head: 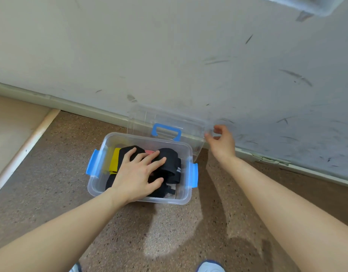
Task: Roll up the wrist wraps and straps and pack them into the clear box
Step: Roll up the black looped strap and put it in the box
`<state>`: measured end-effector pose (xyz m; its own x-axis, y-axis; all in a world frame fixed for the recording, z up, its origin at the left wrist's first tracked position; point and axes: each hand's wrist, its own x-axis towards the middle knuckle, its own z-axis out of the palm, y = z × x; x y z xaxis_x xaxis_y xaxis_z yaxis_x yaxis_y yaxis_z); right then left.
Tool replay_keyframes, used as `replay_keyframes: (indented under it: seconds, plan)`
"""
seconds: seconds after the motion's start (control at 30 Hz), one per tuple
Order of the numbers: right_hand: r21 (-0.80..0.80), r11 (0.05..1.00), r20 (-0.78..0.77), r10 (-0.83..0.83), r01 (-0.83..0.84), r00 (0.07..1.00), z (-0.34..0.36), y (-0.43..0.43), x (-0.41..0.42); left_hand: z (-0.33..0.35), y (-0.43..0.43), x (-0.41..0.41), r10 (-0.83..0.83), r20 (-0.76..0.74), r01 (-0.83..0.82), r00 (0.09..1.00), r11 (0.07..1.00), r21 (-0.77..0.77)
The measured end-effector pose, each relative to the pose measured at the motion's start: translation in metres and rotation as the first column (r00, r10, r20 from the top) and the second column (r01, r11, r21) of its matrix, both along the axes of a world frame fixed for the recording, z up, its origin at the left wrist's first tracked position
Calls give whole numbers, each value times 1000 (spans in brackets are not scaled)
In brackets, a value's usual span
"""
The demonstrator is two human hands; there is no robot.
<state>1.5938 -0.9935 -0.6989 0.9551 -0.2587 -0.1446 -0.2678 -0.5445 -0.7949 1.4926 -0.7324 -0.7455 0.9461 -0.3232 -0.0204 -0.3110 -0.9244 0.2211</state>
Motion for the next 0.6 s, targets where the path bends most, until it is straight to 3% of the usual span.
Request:
replay_keyframes:
  seconds: [0.2,0.37,0.47,0.6]
  plan:
    - [249,969,-113,41,-11,993,4,3,16,1,-7,-12,1,-3,-1,1000,1000,23]
    - [207,939,-287,328,-276,900,12,13,12,4,-6,-12,-20,-58,23,998,999,45]
    - [154,924,-255,380,-350,889,11,20,4,12,-4,-17,-29,-67,32,997,999,37]
    - [182,914,-178,392,-362,903,21,18,-2,28,14,-23,9,107,-2,994,998,-68]
